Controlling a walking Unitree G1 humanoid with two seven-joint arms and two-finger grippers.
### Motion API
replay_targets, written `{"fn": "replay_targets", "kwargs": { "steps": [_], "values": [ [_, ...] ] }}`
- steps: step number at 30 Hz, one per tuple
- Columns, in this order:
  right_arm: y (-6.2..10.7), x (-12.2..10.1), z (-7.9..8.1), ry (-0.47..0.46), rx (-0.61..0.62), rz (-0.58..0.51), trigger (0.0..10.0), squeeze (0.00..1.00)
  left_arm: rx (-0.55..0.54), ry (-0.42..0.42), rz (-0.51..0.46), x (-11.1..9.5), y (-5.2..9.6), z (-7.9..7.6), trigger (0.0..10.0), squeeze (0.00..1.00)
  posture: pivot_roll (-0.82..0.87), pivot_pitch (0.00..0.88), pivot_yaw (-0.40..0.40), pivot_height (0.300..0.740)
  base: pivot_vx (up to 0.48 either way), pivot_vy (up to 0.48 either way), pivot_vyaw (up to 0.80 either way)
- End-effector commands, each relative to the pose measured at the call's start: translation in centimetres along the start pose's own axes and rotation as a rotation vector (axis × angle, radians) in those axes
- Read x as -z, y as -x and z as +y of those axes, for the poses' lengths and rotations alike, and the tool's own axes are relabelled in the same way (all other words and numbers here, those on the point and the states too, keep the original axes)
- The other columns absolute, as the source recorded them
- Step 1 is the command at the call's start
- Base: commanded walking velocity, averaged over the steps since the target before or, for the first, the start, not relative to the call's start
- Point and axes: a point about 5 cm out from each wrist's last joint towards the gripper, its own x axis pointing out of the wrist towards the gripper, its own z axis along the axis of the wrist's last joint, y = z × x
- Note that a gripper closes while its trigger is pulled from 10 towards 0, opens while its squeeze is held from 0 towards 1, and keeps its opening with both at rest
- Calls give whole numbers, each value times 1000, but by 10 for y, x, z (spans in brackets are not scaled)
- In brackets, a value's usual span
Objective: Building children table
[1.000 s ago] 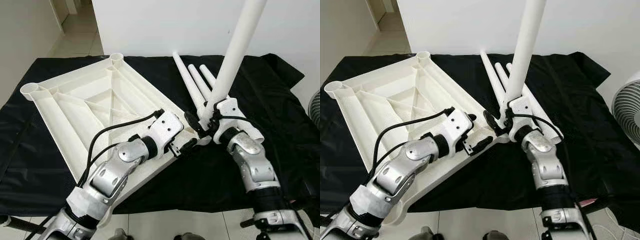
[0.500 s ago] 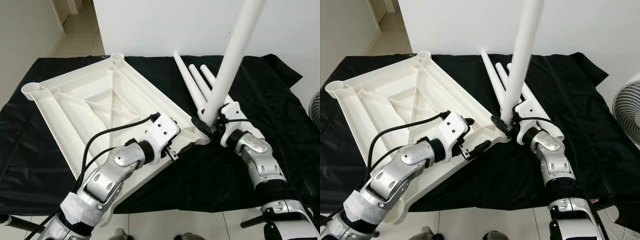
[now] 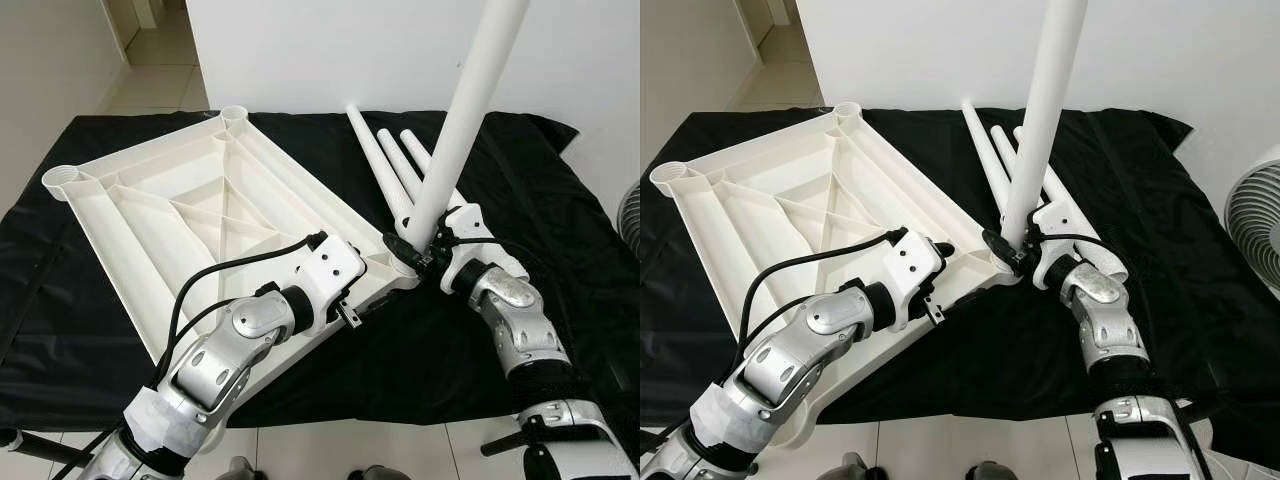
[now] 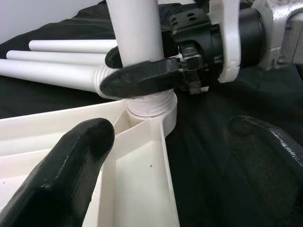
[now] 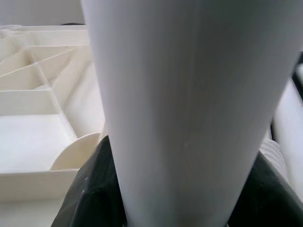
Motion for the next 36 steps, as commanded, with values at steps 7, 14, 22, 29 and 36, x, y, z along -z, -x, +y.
{"fn": "replay_targets", "kwargs": {
  "steps": [7,14,22,29,36],
  "values": [
    [4,14,7,-79,336,80,10000,0,108,-1,10,1,2,-7,10000,0,-144,67,41,740,0,0,0],
    [17,8,49,-68,509,66,10000,0,104,-11,11,0,1,-3,10000,0,-152,65,39,740,0,0,0],
    [18,2,59,-87,522,64,10000,0,96,-20,10,0,2,1,10000,0,-152,65,39,740,0,0,0],
    [17,-2,50,-83,505,50,10000,1000,89,-30,9,-1,1,3,10000,0,-155,51,33,740,0,0,0],
    [14,-5,42,-68,443,47,10000,1000,87,-32,10,0,1,3,10000,0,-155,51,33,740,0,0,0]
  ]
}}
